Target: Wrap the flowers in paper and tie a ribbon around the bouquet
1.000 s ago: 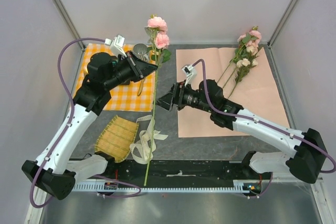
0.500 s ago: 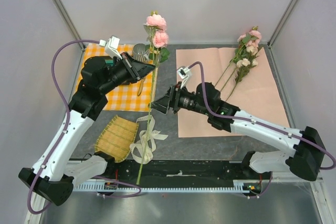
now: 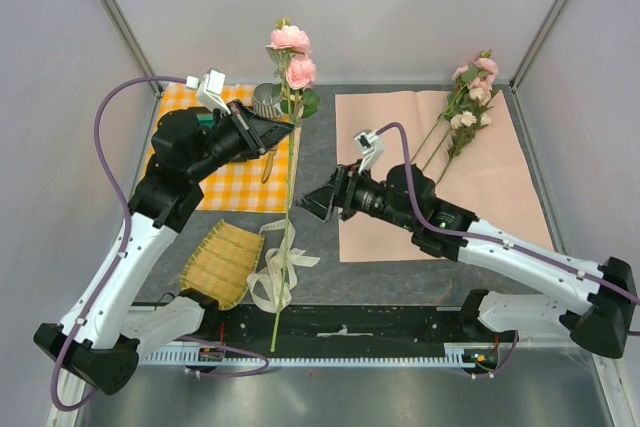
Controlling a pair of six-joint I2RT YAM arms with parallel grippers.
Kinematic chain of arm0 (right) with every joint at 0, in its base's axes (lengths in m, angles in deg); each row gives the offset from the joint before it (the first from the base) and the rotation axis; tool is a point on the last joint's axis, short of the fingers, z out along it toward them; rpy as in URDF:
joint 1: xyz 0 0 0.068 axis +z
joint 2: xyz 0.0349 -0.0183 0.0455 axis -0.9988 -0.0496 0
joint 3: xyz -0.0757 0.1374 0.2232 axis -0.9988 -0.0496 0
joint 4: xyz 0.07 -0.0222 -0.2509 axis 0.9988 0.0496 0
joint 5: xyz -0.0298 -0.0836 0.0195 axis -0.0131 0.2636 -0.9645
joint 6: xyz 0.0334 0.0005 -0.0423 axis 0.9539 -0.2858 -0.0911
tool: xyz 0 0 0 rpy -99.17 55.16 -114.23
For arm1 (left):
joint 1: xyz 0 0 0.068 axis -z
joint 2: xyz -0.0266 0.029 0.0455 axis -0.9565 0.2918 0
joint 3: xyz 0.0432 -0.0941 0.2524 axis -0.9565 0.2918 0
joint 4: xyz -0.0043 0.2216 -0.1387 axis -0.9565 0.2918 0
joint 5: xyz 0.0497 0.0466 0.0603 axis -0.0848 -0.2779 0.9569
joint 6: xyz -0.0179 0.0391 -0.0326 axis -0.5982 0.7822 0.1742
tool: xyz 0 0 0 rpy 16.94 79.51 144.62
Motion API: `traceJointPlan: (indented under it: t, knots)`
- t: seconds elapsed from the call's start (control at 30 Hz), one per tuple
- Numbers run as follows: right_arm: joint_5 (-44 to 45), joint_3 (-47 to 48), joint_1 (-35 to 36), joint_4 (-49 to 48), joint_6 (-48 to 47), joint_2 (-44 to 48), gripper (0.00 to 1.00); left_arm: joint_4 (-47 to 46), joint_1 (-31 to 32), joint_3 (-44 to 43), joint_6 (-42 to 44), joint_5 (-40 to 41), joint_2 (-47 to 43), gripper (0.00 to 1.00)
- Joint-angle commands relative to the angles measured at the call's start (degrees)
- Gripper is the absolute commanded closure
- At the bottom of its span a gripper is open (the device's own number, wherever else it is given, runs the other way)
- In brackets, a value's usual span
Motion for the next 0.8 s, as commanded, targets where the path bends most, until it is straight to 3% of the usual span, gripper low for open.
traceJointPlan:
  t: [0.0, 0.2, 0.33, 0.43, 0.47, 0.5, 0.53, 0.57, 0.6, 0.67, 0.7, 0.73, 0.77]
  knots:
    - [1.3, 2.8, 0.2, 2.4, -1.9, 4.5, 0.18, -2.2, 0.1, 0.0, 3.7, 2.2, -2.0, 0.98]
    - [-4.3, 2.9, 2.1, -7.9, 2.7, -1.4, 0.19, -2.2, 0.1, 0.5, 3.7, 2.6, -2.2, 0.98]
    - [-5.4, 4.2, 2.6, -10.1, 4.2, -4.9, 0.30, -2.2, 0.1, 0.4, 3.1, 2.6, -2.3, 0.99]
    - [-5.3, 3.8, 2.6, -11.6, 5.1, -5.7, 0.60, -2.2, 0.1, 0.4, 2.9, 2.6, -2.2, 0.98]
    - [-4.7, 3.4, 2.6, -11.6, 5.5, -5.5, 0.90, -2.1, 0.1, 0.4, 3.0, 2.6, -1.9, 0.98]
    - [-3.1, 2.8, 2.5, -11.0, 5.8, -4.7, 1.00, -1.3, 0.1, -0.2, 3.1, 2.7, -1.8, 0.98]
    - [-1.7, 2.2, 2.0, -10.7, 6.0, -4.0, 1.00, 0.0, 0.0, -1.0, 4.1, 3.3, -1.2, 0.98]
    - [-0.4, 1.5, 1.2, -10.0, 6.5, -2.9, 1.00, 2.3, -0.2, -2.4, 5.0, 4.3, 0.8, 0.89]
    - [1.8, 0.2, -0.3, -6.3, 7.2, -0.4, 1.00, 9.7, -0.4, -6.7, 6.0, 7.4, 2.1, 0.69]
    - [0.8, -2.0, -9.3, -3.5, 9.2, 2.5, 1.00, 15.6, -0.7, -10.7, 10.9, 9.5, 4.3, 0.32]
    - [-0.4, -3.2, -13.2, -0.1, 8.9, 4.5, 1.00, 17.9, -0.7, -12.4, 12.9, 10.8, 5.2, 0.19]
    - [-2.7, -3.2, -21.4, 2.4, 8.1, 4.8, 1.00, 17.6, -0.7, -12.0, 15.9, 11.0, 4.8, 0.18]
    - [-3.8, -2.7, -25.4, 4.9, 4.6, 4.6, 1.00, 17.0, -0.7, -11.3, 17.0, 11.0, 4.6, 0.16]
